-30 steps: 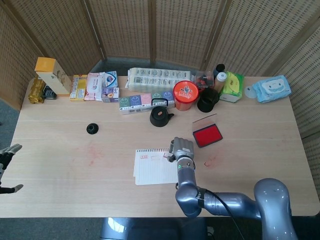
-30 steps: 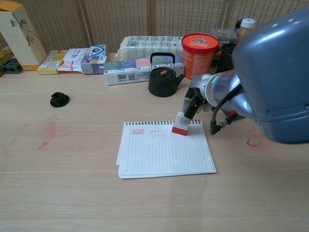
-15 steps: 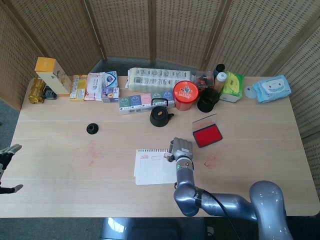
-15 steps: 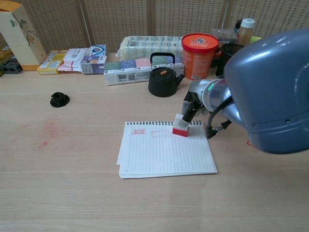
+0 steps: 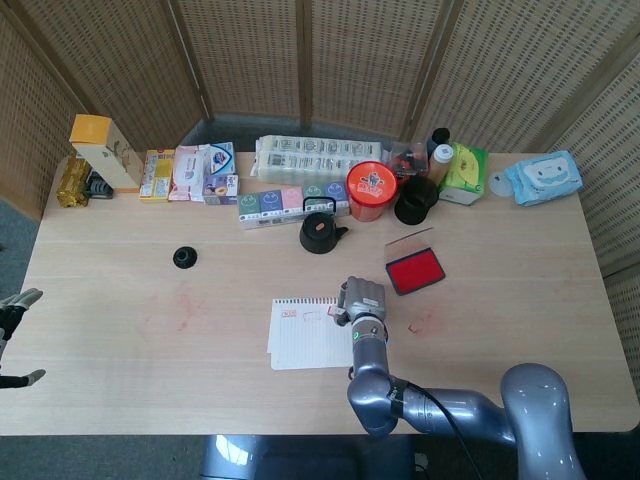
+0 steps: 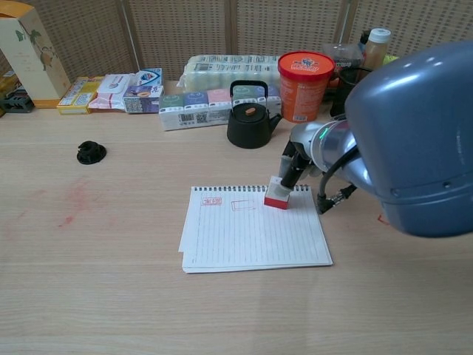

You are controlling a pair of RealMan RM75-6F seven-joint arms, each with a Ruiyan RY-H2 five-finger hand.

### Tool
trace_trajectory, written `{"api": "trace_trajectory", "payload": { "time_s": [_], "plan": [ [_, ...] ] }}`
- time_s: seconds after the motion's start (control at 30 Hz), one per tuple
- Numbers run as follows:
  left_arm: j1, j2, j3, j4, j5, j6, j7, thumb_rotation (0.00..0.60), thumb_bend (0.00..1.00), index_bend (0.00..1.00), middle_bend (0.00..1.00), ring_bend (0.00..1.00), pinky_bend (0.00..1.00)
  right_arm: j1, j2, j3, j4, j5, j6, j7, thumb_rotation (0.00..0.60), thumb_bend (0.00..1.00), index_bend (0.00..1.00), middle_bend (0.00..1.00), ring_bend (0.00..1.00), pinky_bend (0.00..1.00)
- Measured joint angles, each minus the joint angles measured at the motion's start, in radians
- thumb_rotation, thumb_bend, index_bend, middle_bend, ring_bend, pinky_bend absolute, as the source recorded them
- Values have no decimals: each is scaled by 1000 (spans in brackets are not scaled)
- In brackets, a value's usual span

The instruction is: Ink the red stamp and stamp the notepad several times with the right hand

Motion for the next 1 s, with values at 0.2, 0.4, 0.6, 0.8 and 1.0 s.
{"api": "trace_trajectory", "payload": {
  "time_s": [0.2, 0.4, 0.6, 0.8, 1.0],
  "plan": [
    [-2, 1, 2, 1, 3, -4, -2, 600, 0, 0, 0, 0, 11, 3, 43, 38, -101, 0, 50, -19, 600, 602, 772, 1000, 1000, 1000],
    [-2, 1, 4, -1, 8, -3, 1, 600, 0, 0, 0, 0, 10, 13, 103, 91, -253, 12, 118, -45, 600, 602, 772, 1000, 1000, 1000],
    [-2, 2, 5, -3, 6, -4, 4, 600, 0, 0, 0, 0, 10, 27, 124, 100, -349, 40, 152, -63, 600, 603, 773, 1000, 1000, 1000],
    [-3, 3, 5, -3, 4, -7, 4, 600, 0, 0, 0, 0, 10, 46, 108, 67, -388, 46, 174, -67, 600, 603, 772, 1000, 1000, 1000],
    [-1, 5, 6, -3, 6, -2, -4, 600, 0, 0, 0, 0, 10, 56, 92, 45, -380, 42, 185, -63, 600, 603, 773, 1000, 1000, 1000]
  ]
}}
